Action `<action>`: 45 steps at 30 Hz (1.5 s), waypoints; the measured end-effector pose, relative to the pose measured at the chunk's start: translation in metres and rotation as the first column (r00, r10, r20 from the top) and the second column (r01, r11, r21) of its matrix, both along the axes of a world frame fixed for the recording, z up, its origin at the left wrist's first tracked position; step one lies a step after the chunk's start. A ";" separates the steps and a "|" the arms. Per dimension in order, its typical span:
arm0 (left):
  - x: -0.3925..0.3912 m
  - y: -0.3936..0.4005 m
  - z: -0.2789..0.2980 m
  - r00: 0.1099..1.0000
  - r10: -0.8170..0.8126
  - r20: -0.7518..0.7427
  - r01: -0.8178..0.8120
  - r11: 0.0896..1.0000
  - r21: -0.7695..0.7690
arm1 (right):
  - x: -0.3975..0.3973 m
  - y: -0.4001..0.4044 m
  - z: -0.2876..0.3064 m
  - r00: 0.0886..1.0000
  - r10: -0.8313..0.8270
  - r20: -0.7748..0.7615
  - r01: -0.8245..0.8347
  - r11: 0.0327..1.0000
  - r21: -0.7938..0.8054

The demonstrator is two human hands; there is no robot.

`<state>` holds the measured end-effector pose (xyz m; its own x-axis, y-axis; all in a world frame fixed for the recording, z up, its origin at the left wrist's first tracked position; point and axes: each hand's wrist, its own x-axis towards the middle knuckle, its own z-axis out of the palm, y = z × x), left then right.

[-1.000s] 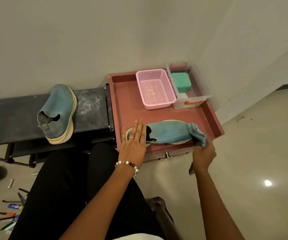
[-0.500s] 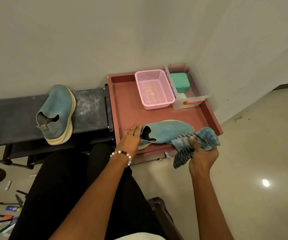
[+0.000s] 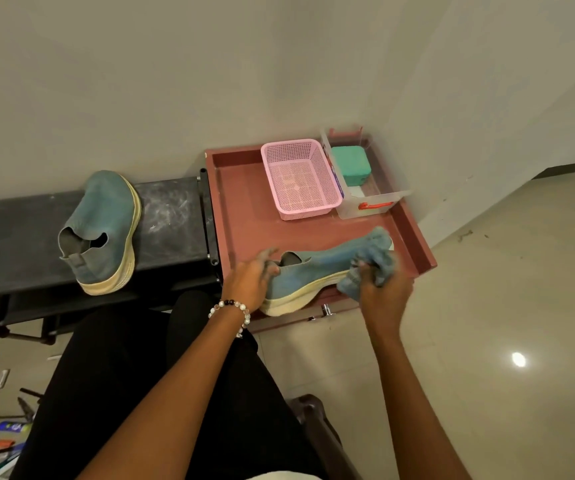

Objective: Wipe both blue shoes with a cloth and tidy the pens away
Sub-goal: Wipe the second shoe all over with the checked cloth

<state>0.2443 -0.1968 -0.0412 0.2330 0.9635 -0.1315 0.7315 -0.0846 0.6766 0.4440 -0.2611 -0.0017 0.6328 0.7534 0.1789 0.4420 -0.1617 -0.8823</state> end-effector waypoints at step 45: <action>0.005 -0.017 -0.018 0.851 -0.134 -0.509 0.091 0.990 -0.109 | -0.043 0.053 -0.033 0.391 0.767 0.509 -0.664 0.618 -0.420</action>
